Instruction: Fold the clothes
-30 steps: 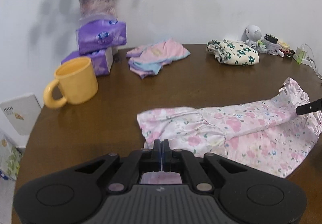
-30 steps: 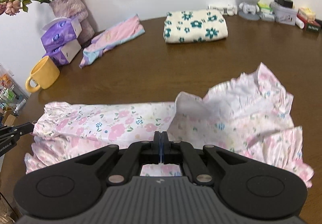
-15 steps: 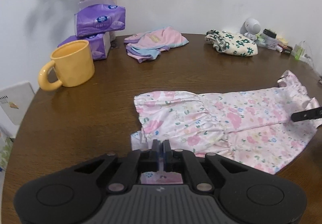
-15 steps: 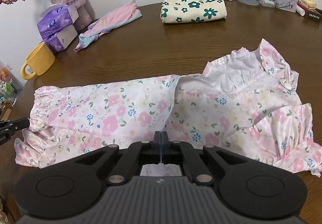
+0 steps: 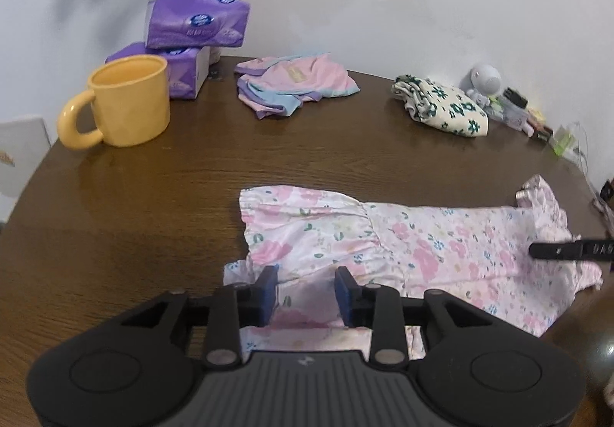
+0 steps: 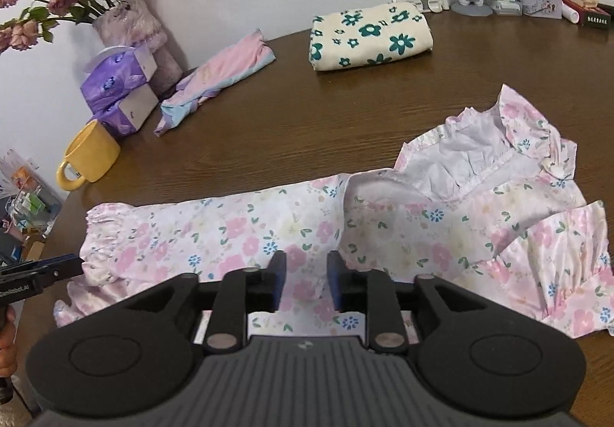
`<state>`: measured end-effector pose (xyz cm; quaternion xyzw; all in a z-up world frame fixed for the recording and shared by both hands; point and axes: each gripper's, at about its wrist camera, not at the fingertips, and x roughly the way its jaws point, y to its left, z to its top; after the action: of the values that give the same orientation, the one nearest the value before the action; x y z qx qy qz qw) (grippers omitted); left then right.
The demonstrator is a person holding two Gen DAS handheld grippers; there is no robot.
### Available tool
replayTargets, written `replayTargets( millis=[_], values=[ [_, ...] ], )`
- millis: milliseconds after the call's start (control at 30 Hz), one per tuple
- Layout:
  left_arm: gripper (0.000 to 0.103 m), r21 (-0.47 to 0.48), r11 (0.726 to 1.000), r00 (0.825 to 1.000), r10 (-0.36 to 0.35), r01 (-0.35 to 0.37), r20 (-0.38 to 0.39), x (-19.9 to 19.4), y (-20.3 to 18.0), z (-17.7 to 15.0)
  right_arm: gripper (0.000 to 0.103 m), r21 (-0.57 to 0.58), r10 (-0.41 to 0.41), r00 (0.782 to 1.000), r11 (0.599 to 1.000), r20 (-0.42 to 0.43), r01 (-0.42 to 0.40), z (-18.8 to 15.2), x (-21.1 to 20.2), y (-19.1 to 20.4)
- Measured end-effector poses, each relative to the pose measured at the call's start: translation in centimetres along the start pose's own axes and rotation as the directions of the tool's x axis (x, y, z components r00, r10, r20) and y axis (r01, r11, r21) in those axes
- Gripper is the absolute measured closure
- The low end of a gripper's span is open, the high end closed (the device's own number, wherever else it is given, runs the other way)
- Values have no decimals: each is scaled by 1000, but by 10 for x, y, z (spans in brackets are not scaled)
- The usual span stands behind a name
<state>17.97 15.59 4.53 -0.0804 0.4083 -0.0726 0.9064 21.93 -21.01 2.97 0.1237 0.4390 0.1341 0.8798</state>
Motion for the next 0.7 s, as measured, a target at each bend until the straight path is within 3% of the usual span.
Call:
replayTargets(
  millis=[200, 300, 333, 433, 500, 700],
  values=[
    [74, -75, 997, 1000, -18, 17, -12, 7, 9, 2, 71, 38, 19, 1000, 999, -7, -19, -1, 9, -6],
    [89, -87, 996, 1000, -18, 18, -3, 7, 10, 1, 72, 45, 26, 1000, 999, -10, -26, -1, 11, -6],
    [99, -85, 996, 1000, -17, 18, 3, 6, 10, 1, 80, 46, 27, 1000, 999, -10, -26, -2, 11, -6],
    [103, -54, 999, 1000, 2, 0, 29, 1, 6, 0, 98, 59, 43, 999, 997, -13, -42, -3, 9, -6],
    [103, -25, 1000, 999, 10, -9, 52, -7, 2, -1, 103, 64, 62, 998, 996, -10, -61, -5, 6, -5],
    [103, 39, 998, 993, 39, -43, 110, -30, -3, -1, 103, 55, 105, 994, 993, 14, -106, -7, -9, -2]
  ],
)
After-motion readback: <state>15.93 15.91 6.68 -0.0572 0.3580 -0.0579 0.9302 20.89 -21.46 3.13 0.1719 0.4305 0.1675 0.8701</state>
